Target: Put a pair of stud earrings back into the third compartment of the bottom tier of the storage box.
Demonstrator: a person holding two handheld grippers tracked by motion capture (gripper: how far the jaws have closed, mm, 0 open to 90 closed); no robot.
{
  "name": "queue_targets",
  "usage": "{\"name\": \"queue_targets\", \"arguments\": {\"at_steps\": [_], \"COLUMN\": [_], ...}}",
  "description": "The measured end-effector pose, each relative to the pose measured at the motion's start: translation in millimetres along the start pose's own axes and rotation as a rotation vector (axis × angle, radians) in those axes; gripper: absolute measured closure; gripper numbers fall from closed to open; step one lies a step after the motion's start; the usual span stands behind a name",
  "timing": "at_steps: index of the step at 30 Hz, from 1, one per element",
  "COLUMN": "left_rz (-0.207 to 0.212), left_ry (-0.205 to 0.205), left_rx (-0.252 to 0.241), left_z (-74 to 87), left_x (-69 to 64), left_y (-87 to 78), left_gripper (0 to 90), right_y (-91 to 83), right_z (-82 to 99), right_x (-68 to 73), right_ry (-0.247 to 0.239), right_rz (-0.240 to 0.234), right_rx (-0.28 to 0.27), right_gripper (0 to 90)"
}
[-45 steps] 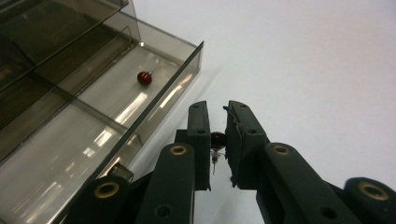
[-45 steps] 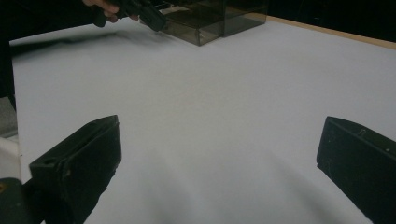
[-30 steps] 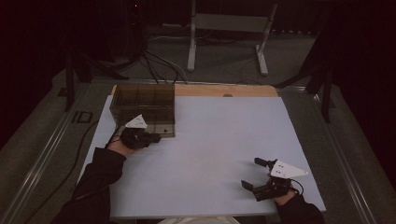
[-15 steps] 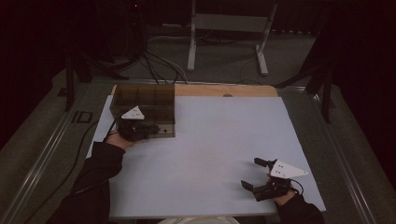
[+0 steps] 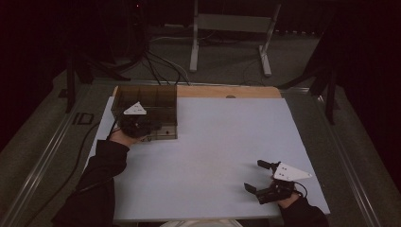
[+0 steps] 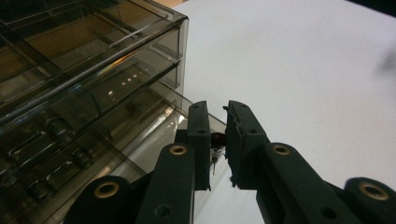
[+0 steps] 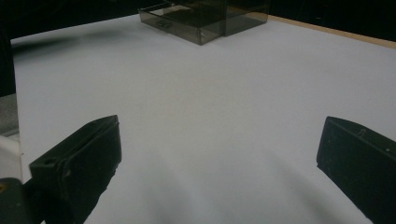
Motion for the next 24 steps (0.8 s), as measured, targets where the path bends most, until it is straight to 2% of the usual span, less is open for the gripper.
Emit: {"name": "queue_targets", "arguments": {"at_steps": [3,5,9,11,12,20,24], "left_rz": [-0.014,-0.008,-0.024,-0.031,-0.03,-0.032,-0.036], "left_ry": [-0.013,-0.03,-0.066,-0.069,-0.085,-0.095,-0.092], "left_rx": [-0.001,-0.004,-0.005,-0.001,-0.005,0.004,0.024], "left_z": [-0.8,-1.7,0.4,1.2,2.3,2.6,2.5], "left_x": [2.9,5.3,13.4,14.7,16.5,17.9,17.5], "left_y": [2.8,4.8,10.8,11.8,14.2,22.6,29.1], "left_gripper": [81.9,81.9,81.9,81.9,81.8,81.9,81.8], "right_y": [-0.2,-0.1,-0.3,-0.3,-0.4,0.0,-0.2], "right_z": [0.0,0.0,0.1,0.1,0.0,0.3,0.4], "right_x": [-0.2,-0.2,0.0,-0.2,-0.4,0.1,0.0], "right_ry": [0.002,0.001,0.0,0.0,0.001,-0.003,-0.001], "right_rz": [0.001,0.001,0.001,0.001,0.001,0.001,0.001], "right_rx": [-0.001,-0.001,0.0,0.0,-0.001,0.003,0.003], "right_gripper": [0.0,0.0,0.0,0.0,0.0,0.0,0.0]}}
Point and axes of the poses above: each handheld gripper's, and its own axes: y roughly forward along the jaws, z roughly out of its underside, x roughly to its left, the point moved 4 cm from there along y, roughly forward along the jaws, and after that the axes turned 13 degrees about y, right-handed, at the moved point
